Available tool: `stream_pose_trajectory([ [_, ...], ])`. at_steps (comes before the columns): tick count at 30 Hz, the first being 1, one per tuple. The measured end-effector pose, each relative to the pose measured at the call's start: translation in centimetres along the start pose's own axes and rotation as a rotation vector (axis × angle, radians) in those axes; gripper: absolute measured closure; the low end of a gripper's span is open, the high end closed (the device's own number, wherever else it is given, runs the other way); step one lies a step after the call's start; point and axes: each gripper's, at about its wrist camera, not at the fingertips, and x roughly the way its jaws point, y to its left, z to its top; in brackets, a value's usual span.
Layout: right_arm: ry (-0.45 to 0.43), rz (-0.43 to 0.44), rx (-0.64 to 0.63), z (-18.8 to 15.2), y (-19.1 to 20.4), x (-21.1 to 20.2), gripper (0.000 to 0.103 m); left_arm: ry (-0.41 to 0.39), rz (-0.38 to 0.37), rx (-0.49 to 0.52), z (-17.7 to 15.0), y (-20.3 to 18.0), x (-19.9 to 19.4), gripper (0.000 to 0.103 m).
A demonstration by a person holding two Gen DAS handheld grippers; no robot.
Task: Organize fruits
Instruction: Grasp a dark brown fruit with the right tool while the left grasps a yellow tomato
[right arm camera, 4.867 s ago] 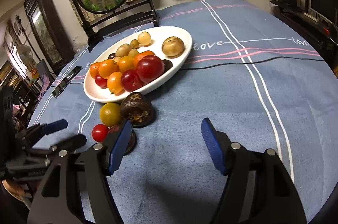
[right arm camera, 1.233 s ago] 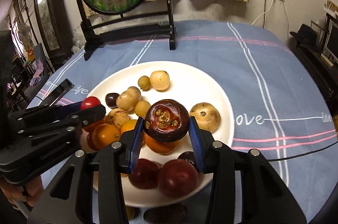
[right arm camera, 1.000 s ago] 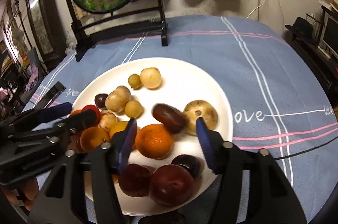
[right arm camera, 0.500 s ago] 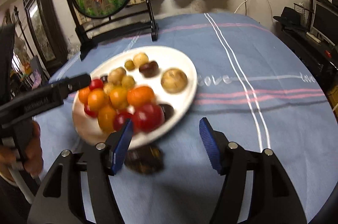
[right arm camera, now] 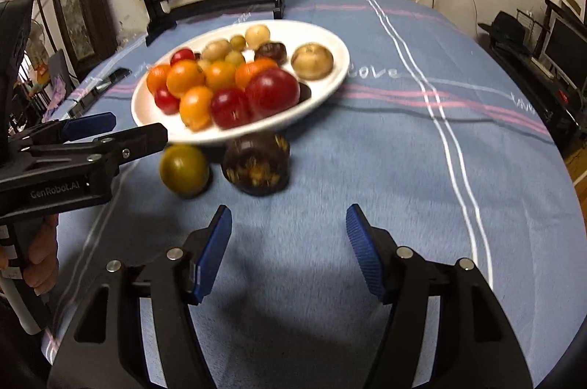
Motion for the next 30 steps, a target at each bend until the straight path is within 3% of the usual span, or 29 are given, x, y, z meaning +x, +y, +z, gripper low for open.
stream_pose_trajectory([
  [8, 0.057, -0.004, 0.012, 0.2, 0.1, 1.3, 0.038, 0.03, -0.064, 0.008, -0.4, -0.3, 0.1, 0.011],
  [17, 0.097, -0.019, -0.073, 1.5, 2.1, 3.3, 0.037, 0.032, -0.071, 0.017, -0.6, -0.8, -0.2, 0.011],
  [26, 0.095, -0.04, -0.131, 3.3, 3.4, 4.9, 0.037, 0.054, -0.054, -0.042, -0.3, 0.5, 0.5, 0.009],
  [27, 0.092, -0.042, -0.136, 3.3, 3.5, 4.8, 0.051, 0.064, -0.061, -0.057, -0.2, 0.7, 0.7, 0.009],
  [28, 0.086, -0.036, -0.141, 3.2, 3.6, 4.8, 0.057, 0.069, -0.066, -0.067, -0.2, 0.9, 0.8, 0.009],
  [30, 0.067, -0.042, -0.132, 3.2, 3.5, 4.4, 0.057, 0.068, -0.072, -0.072, -0.2, 1.0, 0.8, 0.009],
])
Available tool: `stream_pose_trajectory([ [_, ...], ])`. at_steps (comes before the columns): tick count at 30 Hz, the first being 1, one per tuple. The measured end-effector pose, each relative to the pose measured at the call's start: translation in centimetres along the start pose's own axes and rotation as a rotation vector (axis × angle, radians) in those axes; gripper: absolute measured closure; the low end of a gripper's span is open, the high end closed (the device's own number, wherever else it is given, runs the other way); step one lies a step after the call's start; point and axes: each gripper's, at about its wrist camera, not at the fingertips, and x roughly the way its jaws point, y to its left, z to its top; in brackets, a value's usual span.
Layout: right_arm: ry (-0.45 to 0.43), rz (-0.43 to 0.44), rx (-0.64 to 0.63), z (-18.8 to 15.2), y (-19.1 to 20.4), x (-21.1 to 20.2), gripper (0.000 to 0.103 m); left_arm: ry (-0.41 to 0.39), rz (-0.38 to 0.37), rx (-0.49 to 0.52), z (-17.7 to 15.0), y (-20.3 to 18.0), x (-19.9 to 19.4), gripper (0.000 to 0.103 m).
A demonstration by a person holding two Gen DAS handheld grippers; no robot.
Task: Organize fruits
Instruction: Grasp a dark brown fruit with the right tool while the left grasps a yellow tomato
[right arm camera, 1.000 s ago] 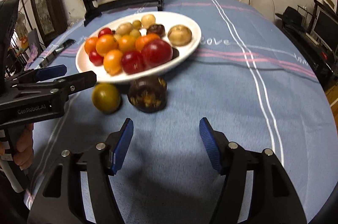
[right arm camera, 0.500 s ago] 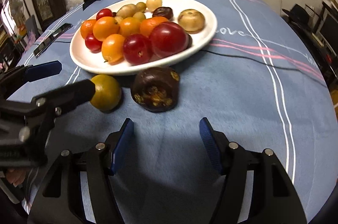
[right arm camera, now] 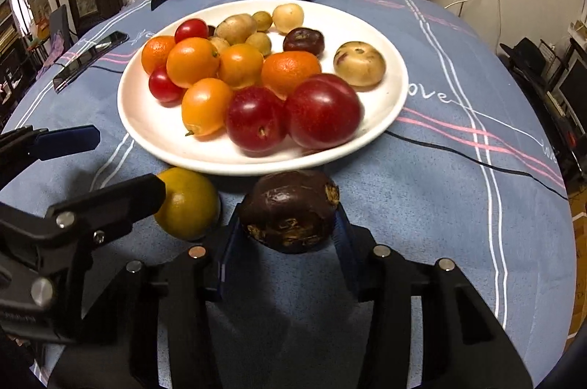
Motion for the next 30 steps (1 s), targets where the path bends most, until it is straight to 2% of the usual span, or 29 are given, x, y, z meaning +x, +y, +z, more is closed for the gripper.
stream_pose_trajectory([
  [8, -0.071, 0.054, 0.117, -1.3, -2.8, -2.0, 0.057, -0.003, -0.004, 0.031, -0.3, -0.7, 0.0, 0.009],
  [12, -0.118, 0.024, 0.136, -1.3, -3.7, -2.6, 0.057, 0.004, -0.001, 0.079, -0.8, -1.8, 0.3, 0.009],
  [15, -0.132, 0.07, 0.169, -1.4, -4.5, -2.7, 0.057, 0.017, 0.012, 0.12, -1.2, -2.7, 1.1, 0.009],
  [17, -0.141, 0.058, 0.166, -1.4, -4.6, -2.8, 0.057, 0.034, 0.02, 0.14, -1.6, -3.2, 1.9, 0.009],
  [20, -0.165, 0.09, 0.148, -1.5, -4.2, -3.2, 0.057, 0.047, 0.039, 0.172, -1.8, -3.8, 2.7, 0.009],
  [24, -0.183, 0.116, 0.146, -1.6, -4.3, -3.5, 0.056, 0.056, 0.025, 0.163, -1.7, -3.7, 3.2, 0.01],
  [27, -0.193, 0.124, 0.151, -1.6, -4.4, -3.6, 0.056, 0.044, 0.046, 0.157, -1.5, -3.6, 3.3, 0.019],
  [29, -0.204, 0.127, 0.151, -1.7, -4.4, -3.9, 0.057, 0.028, 0.057, 0.158, -1.4, -3.7, 3.3, 0.03],
  [30, -0.207, 0.128, 0.152, -1.7, -4.4, -3.9, 0.057, 0.025, 0.053, 0.16, -1.4, -3.7, 3.3, 0.031],
])
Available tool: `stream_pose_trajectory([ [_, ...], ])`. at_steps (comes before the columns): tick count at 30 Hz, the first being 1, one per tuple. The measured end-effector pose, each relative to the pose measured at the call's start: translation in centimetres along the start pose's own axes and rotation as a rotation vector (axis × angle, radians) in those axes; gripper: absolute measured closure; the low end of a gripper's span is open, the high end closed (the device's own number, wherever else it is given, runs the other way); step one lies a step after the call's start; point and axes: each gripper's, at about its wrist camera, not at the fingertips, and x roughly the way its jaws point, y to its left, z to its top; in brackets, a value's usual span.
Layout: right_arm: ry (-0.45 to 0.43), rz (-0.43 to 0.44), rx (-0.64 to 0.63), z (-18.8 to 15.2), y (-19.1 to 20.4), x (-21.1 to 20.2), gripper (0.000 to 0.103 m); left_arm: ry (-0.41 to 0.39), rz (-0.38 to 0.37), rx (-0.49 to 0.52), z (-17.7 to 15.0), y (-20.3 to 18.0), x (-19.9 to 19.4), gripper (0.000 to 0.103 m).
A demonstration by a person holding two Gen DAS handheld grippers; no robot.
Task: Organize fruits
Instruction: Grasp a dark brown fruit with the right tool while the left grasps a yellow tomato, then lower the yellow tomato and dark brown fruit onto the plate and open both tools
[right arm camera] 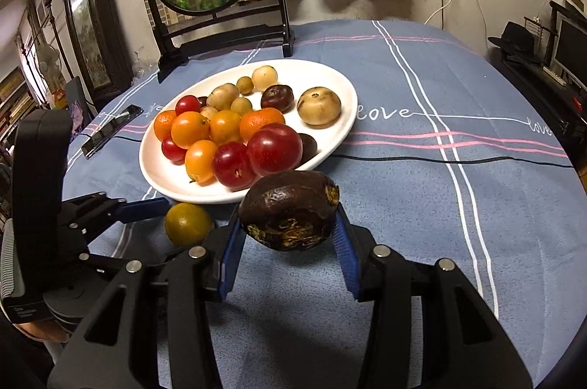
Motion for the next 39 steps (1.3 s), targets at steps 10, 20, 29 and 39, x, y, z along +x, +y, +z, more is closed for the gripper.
stream_pose_trajectory([
  [10, 0.026, 0.036, 0.056, 0.0, -1.0, 0.6, 0.057, -0.023, -0.07, 0.023, 0.0, -1.0, -0.6, 0.06],
  [20, 0.052, 0.029, 0.056, 0.0, -1.0, 1.1, 0.056, -0.03, -0.092, -0.03, -0.2, -0.4, -2.1, 0.06],
  [29, 0.008, 0.0, -0.034, 0.2, 1.0, -0.3, 0.056, -0.1, -0.043, -0.027, 0.6, 1.4, -5.6, 0.06],
  [39, -0.057, -0.014, -0.135, 5.2, 2.9, -1.3, 0.056, -0.17, 0.004, -0.076, 6.7, 3.8, -6.2, 0.06],
])
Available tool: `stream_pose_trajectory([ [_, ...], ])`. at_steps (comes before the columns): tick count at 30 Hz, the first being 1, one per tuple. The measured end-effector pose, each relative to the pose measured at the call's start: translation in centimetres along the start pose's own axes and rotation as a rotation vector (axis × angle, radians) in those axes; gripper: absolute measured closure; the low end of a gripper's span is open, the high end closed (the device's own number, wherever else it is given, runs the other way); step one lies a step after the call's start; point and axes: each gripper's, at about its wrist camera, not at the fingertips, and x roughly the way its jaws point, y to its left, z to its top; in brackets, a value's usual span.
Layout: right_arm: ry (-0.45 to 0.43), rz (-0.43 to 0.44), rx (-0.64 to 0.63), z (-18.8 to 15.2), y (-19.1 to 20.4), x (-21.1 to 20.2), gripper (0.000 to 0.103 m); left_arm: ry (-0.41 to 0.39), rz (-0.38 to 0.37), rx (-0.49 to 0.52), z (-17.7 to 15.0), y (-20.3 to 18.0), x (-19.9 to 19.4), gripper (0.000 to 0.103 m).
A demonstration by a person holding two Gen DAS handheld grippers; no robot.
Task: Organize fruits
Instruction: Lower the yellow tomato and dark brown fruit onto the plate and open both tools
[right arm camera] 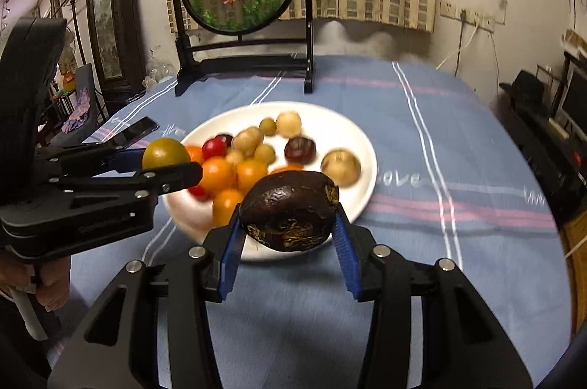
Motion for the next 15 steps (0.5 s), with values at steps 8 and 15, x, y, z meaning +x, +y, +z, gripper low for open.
stream_pose_trajectory([
  [8, 0.046, 0.008, 0.024, 3.8, -0.2, 4.7, 0.057, 0.01, 0.076, -0.05, 3.1, 1.6, 3.8, 0.06],
  [15, 0.087, -0.031, 0.031, 4.2, -0.2, 8.1, 0.056, 0.05, 0.125, -0.072, 3.4, 2.4, 6.1, 0.06],
])
